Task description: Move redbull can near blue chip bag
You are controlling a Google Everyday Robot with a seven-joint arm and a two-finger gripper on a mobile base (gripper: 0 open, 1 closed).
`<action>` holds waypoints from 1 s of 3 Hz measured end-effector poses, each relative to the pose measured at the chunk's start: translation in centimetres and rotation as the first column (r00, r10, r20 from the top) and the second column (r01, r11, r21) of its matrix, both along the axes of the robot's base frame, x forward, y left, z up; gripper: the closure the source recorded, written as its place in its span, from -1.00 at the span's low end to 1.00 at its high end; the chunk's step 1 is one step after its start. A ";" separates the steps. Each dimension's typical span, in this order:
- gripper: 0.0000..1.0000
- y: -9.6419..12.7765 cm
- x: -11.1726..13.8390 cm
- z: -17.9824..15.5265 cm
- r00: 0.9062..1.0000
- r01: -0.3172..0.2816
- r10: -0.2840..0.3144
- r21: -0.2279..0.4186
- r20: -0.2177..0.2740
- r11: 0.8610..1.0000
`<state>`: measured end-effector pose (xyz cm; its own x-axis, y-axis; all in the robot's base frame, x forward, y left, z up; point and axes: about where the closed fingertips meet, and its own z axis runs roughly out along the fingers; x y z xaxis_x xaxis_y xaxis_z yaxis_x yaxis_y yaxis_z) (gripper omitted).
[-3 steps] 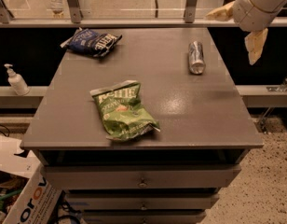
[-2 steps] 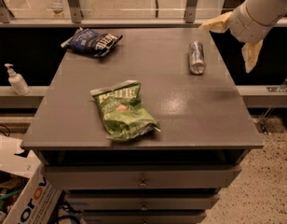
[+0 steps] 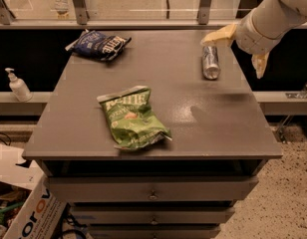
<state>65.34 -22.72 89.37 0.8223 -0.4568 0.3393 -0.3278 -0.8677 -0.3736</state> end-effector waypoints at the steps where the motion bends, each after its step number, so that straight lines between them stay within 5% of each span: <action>1: -1.00 1.1 0.7 -0.3 0.995 -0.086 0.090 -0.069 0.046 0.994; 3: -1.00 2.6 3.2 -2.2 0.990 -0.124 0.133 -0.150 0.051 0.981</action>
Offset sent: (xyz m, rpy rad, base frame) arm 0.0344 0.0299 -0.0161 -0.1772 -0.0882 0.1523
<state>68.52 -20.08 87.16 0.8468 -0.2903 0.4456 -0.1904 -0.9479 -0.2556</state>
